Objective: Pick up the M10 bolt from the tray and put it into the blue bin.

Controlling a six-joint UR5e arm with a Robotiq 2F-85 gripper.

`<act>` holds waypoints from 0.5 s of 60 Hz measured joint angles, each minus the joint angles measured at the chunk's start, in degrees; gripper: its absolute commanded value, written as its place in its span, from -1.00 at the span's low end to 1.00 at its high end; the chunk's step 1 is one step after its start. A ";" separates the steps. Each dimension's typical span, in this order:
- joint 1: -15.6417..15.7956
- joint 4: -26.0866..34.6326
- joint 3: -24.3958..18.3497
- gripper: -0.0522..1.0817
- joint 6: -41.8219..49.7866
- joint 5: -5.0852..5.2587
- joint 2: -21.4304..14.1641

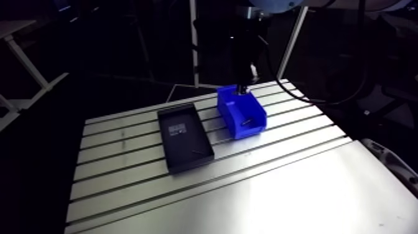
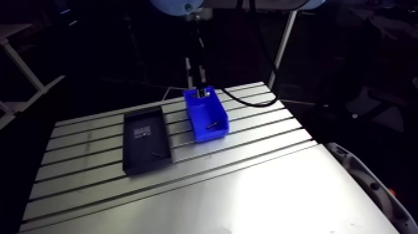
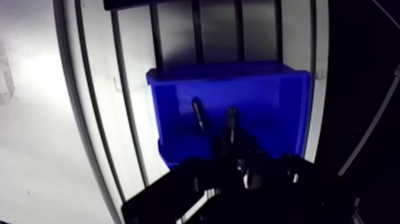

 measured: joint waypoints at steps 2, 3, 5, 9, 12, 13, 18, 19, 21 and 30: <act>0.00 -0.41 0.13 0.98 0.00 -0.01 0.28; 0.00 -0.63 0.21 0.98 0.01 -0.02 0.44; 0.00 -1.01 0.33 0.98 0.01 -0.04 0.73; 0.00 -1.70 0.53 0.98 0.02 -0.08 1.33; 0.01 -2.22 0.69 0.98 0.05 -0.12 1.86; 0.01 -2.32 0.72 0.98 0.06 -0.12 1.97; 0.02 -2.74 0.90 0.98 0.13 -0.14 2.61; 0.03 -2.80 0.95 0.98 0.15 -0.15 2.74; 0.04 -2.95 1.01 0.98 0.18 -0.16 2.98; 0.08 -3.94 1.38 0.98 0.25 -0.40 4.15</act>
